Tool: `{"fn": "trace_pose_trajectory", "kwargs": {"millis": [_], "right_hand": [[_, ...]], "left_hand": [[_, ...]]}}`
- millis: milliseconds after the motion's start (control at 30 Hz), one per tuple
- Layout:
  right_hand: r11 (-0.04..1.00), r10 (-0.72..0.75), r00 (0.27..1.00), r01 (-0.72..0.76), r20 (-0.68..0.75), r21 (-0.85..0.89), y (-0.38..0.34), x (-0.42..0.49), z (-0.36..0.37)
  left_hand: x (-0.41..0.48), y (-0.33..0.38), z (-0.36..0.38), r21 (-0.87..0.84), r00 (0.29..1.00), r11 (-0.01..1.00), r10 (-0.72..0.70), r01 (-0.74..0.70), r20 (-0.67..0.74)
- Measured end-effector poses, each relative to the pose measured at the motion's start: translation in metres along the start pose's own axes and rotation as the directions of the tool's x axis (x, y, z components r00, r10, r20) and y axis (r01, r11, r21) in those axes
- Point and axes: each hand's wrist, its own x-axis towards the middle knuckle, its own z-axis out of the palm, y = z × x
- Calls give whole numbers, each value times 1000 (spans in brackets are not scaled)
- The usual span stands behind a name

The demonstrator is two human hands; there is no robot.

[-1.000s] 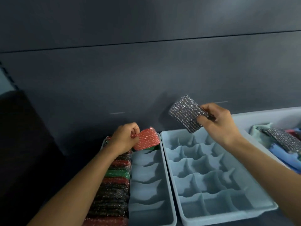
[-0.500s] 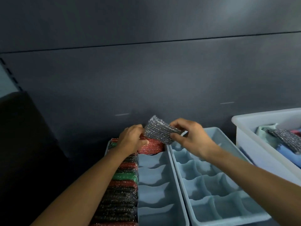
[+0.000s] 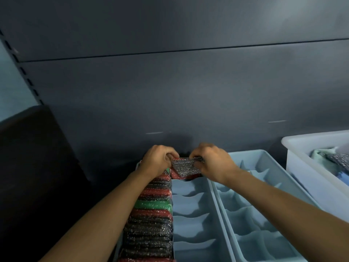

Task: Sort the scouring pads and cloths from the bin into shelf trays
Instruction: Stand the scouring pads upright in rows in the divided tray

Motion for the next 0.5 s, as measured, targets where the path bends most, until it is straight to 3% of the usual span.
{"fn": "trace_pose_trajectory", "kwargs": {"millis": [300,500], "right_hand": [[997,-29,1000,29,13,-71,-6,8,20],[949,17,998,4,64,-315,2,6,28]], "left_hand": [[-2,-10,-4,-128,999,991,38,-38,1],[-4,-8,0,-105,999,994,27,-30,-23]]}}
